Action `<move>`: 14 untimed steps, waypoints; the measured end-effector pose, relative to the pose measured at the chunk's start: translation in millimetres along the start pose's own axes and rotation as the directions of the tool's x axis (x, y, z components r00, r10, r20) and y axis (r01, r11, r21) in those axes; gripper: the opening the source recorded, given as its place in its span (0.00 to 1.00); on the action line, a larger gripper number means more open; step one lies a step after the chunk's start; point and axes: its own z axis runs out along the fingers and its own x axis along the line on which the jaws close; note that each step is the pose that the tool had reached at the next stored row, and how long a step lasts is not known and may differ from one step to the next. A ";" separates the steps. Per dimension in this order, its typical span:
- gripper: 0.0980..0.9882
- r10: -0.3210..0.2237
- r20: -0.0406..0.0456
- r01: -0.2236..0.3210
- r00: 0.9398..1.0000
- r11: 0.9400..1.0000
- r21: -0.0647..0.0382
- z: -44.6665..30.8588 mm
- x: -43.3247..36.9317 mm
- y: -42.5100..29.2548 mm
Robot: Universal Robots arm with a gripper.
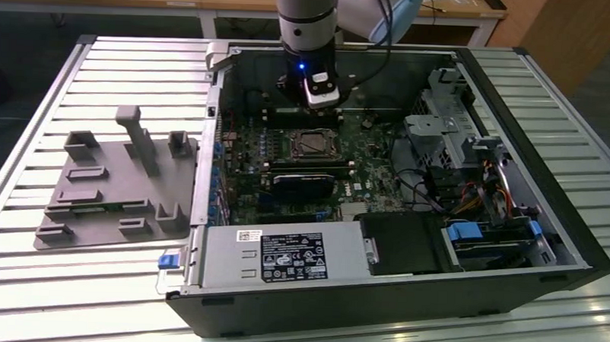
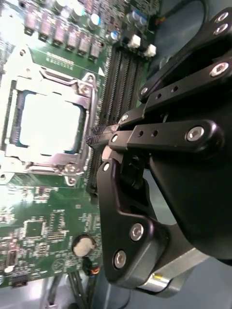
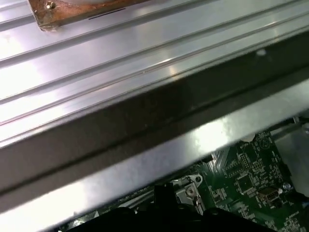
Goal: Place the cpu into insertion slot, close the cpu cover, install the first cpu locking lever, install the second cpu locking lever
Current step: 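Install the first cpu locking lever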
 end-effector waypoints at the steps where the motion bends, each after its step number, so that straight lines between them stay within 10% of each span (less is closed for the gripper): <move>1: 0.01 -0.001 0.001 0.001 1.000 1.000 0.003 -0.1 -0.7 -1.5; 7: 0.01 -0.004 0.009 0.004 1.000 1.000 0.023 -0.4 -4.7 -10.7; 14: 0.01 -0.015 0.028 0.012 0.999 0.997 0.078 -0.3 -7.6 -17.5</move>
